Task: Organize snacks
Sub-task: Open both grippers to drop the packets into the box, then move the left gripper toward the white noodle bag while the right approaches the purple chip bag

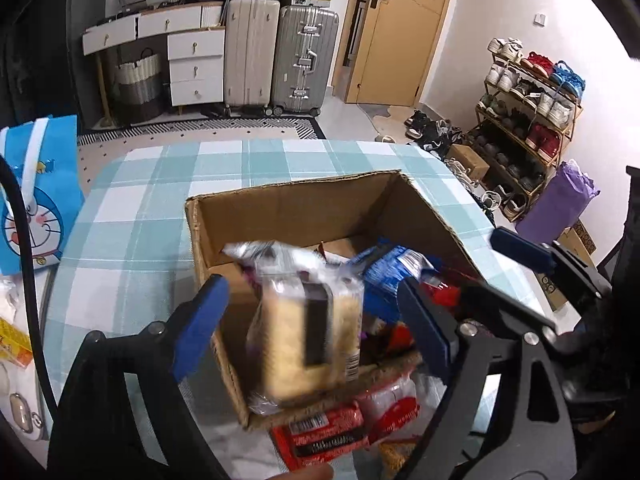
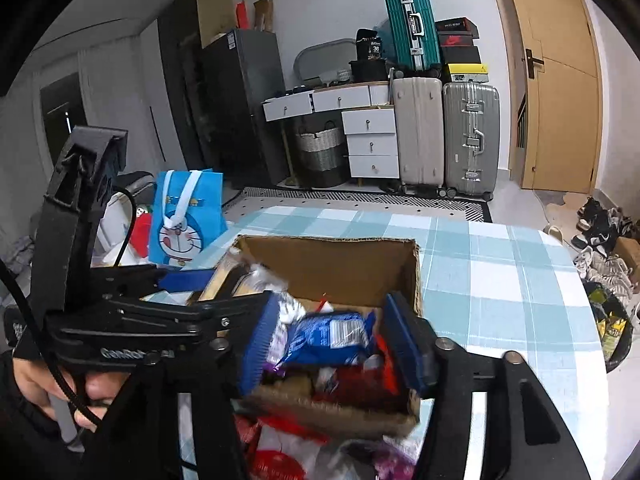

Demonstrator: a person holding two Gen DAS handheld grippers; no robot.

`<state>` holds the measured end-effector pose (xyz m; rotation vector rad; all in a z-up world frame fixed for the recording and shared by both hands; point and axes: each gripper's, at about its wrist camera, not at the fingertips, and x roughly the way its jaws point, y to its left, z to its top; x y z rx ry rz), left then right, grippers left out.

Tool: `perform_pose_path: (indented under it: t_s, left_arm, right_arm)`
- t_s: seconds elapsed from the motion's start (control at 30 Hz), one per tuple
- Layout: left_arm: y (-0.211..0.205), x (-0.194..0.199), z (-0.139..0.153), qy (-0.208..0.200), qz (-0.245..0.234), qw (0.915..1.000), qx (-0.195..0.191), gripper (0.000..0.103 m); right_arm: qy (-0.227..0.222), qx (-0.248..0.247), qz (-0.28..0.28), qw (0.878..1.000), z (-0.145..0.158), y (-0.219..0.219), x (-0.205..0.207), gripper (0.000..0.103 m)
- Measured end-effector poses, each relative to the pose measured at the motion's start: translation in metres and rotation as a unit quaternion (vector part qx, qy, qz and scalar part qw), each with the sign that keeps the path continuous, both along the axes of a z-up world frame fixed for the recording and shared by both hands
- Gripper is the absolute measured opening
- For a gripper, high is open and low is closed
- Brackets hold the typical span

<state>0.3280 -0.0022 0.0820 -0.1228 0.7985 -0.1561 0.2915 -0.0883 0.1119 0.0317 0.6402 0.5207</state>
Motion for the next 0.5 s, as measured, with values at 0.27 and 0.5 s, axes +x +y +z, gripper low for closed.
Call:
perform_pose_path:
  t_s: [0.27, 0.5]
  left_arm:
    - [0.015, -0.042, 0.007, -0.006, -0.003, 0.9991, -0.042, 0.102]
    - [0.024, -0.085, 0.003, -0.008, 0.013, 0.9993, -0.034, 0.102]
  right_arm:
    - [0.031, 0.035, -0.026, 0.999, -0.001, -0.038, -0.023, 0.103]
    - [0.049, 0.042, -0.036, 0.997, -0.009, -0.061, -0.046, 0.103]
